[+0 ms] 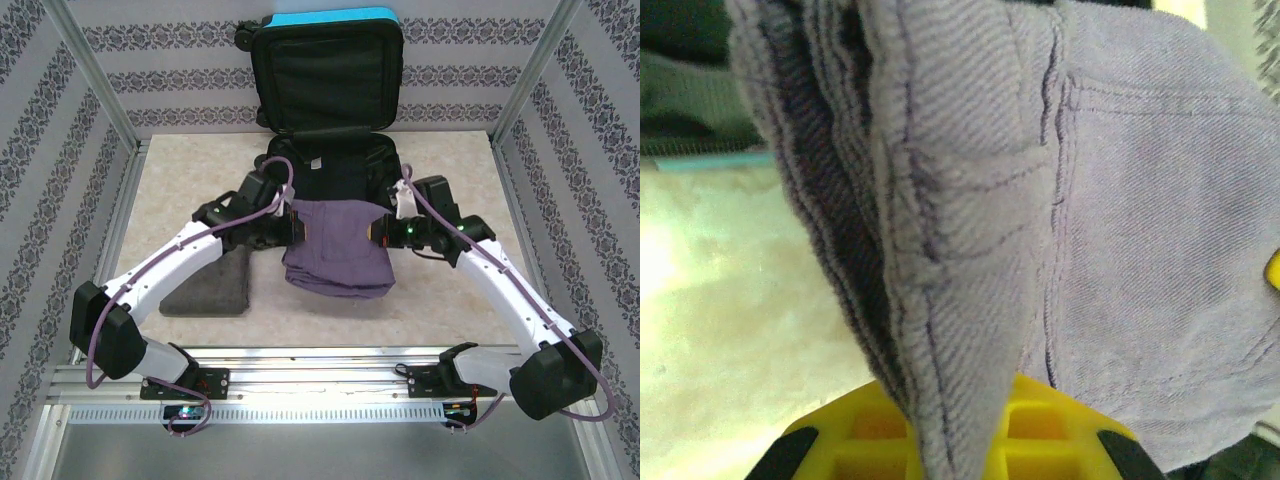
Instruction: Pack the luggage
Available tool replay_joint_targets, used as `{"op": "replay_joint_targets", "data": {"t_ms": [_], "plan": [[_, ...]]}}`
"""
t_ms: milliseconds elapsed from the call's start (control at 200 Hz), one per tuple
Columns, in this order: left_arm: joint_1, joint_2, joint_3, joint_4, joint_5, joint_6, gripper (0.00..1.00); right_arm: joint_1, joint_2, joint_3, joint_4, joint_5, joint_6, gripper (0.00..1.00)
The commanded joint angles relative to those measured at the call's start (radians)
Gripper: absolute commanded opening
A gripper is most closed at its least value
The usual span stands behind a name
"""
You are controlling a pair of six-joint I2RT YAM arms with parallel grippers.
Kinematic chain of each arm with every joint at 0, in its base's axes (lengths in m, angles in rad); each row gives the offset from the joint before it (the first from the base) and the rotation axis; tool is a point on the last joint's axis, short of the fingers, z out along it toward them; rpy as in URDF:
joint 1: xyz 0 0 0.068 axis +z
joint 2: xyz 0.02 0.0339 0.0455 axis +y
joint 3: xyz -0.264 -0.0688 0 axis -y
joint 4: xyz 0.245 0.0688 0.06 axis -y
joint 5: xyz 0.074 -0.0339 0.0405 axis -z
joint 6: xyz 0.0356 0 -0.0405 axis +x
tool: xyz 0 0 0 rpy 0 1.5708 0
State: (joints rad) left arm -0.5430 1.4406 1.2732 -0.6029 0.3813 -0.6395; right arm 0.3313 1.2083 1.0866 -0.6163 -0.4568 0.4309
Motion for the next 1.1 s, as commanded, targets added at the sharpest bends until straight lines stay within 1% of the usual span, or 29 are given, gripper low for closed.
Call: {"op": "replay_joint_targets", "data": {"t_ms": [0, 145, 215, 295, 350, 400, 420, 445, 465, 485, 500, 515, 535, 560, 625, 670, 759, 859, 969, 1094], "plan": [[0.056, 0.019, 0.129, 0.009, 0.01, 0.066, 0.0, -0.038, 0.072, 0.127, 0.029, -0.064, -0.03, 0.0], [0.102, 0.141, 0.305, 0.008, -0.014, 0.12, 0.0, -0.078, 0.233, 0.304, 0.06, -0.081, -0.044, 0.0], [0.122, 0.214, 0.388, -0.009, -0.05, 0.136, 0.0, -0.092, 0.324, 0.387, 0.075, -0.082, -0.045, 0.0], [0.151, 0.295, 0.466, -0.007, -0.062, 0.142, 0.0, -0.114, 0.426, 0.478, 0.096, -0.099, -0.038, 0.0], [0.167, 0.346, 0.509, 0.012, -0.046, 0.16, 0.0, -0.125, 0.491, 0.537, 0.104, -0.096, -0.034, 0.0], [0.179, 0.387, 0.542, 0.018, -0.071, 0.176, 0.0, -0.133, 0.554, 0.589, 0.1, -0.093, -0.035, 0.0], [0.185, 0.404, 0.553, 0.018, -0.078, 0.182, 0.06, -0.136, 0.579, 0.606, 0.097, -0.091, -0.037, 0.0], [0.193, 0.424, 0.563, 0.019, -0.083, 0.187, 0.18, -0.142, 0.609, 0.628, 0.087, -0.084, -0.041, 0.0], [0.2, 0.438, 0.568, 0.02, -0.09, 0.19, 0.29, -0.146, 0.636, 0.642, 0.08, -0.079, -0.042, 0.07], [0.207, 0.453, 0.568, 0.022, -0.1, 0.192, 0.44, -0.151, 0.66, 0.652, 0.075, -0.069, -0.044, 0.15], [0.211, 0.462, 0.568, 0.023, -0.109, 0.195, 0.51, -0.154, 0.674, 0.66, 0.07, -0.063, -0.048, 0.22], [0.216, 0.471, 0.569, 0.025, -0.111, 0.198, 0.54, -0.157, 0.693, 0.667, 0.065, -0.053, -0.051, 0.28], [0.224, 0.481, 0.567, 0.025, -0.115, 0.202, 0.56, -0.163, 0.714, 0.675, 0.058, -0.044, -0.053, 0.36], [0.236, 0.494, 0.568, 0.021, -0.119, 0.201, 0.58, -0.172, 0.737, 0.682, 0.051, -0.035, -0.056, 0.42], [0.262, 0.513, 0.569, 0.002, -0.115, 0.192, 0.59, -0.193, 0.772, 0.683, 0.046, -0.031, -0.066, 0.49], [0.272, 0.504, 0.55, 0.003, -0.111, 0.189, 0.59, -0.203, 0.777, 0.668, 0.051, -0.029, -0.067, 0.51], [0.278, 0.462, 0.498, 0.012, -0.137, 0.203, 0.61, -0.21, 0.754, 0.62, 0.07, -0.018, -0.078, 0.54], [0.278, 0.414, 0.456, -0.005, -0.177, 0.217, 0.62, -0.21, 0.726, 0.593, 0.067, -0.008, -0.094, 0.55], [0.277, 0.352, 0.409, -0.072, -0.233, 0.222, 0.62, -0.209, 0.679, 0.555, 0.071, -0.005, -0.108, 0.55], [0.276, 0.236, 0.278, -0.152, -0.357, 0.21, 0.62, -0.183, 0.591, 0.459, 0.108, -0.02, -0.098, 0.55]]}}
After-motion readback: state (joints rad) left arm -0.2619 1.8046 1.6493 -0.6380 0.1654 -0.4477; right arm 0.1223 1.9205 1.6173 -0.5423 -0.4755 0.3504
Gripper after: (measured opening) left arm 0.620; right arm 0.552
